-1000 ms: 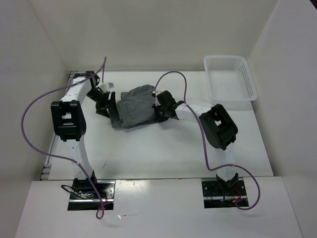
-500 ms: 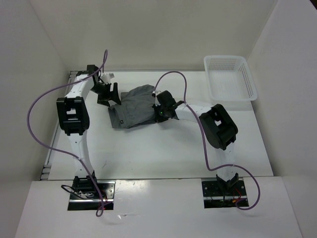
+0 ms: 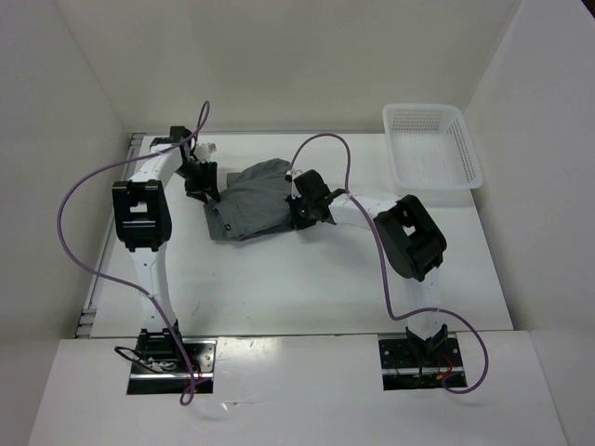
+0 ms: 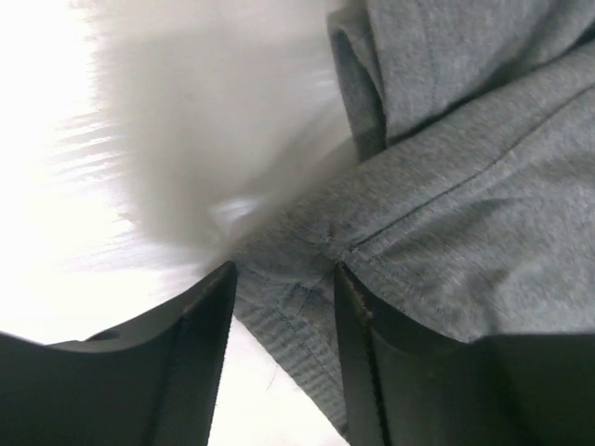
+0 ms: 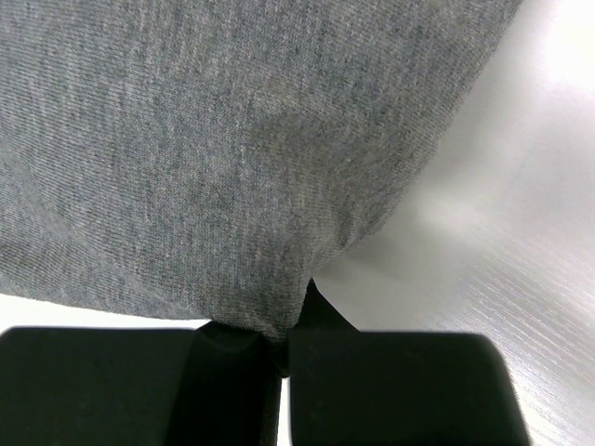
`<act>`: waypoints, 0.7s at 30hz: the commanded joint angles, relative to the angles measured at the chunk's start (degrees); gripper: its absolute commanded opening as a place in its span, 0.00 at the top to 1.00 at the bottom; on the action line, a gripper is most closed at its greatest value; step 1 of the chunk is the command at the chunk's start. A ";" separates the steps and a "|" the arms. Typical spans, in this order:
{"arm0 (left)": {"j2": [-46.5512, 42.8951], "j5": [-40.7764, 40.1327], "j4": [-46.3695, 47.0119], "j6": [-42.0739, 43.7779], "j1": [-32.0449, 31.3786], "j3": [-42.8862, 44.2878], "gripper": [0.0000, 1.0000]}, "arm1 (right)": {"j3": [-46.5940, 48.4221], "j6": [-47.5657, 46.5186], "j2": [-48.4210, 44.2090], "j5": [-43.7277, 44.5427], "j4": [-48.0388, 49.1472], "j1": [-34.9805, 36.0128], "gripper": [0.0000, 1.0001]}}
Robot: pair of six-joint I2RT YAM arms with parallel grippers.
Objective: Fold and stack the shorts
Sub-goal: Fold the shorts
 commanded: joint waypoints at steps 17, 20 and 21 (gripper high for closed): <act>-4.07 6.74 4.88 0.36 -0.78 3.06 1.00 | -1.06 -0.50 0.45 2.85 -0.75 -0.26 1.00; -6.62 9.02 6.38 0.36 -0.78 4.89 1.00 | -1.06 -0.50 0.45 2.85 -0.75 -0.26 1.00; -6.63 9.90 6.38 0.36 -0.78 6.56 1.00 | -1.06 -0.50 0.45 2.85 -0.75 -0.26 1.00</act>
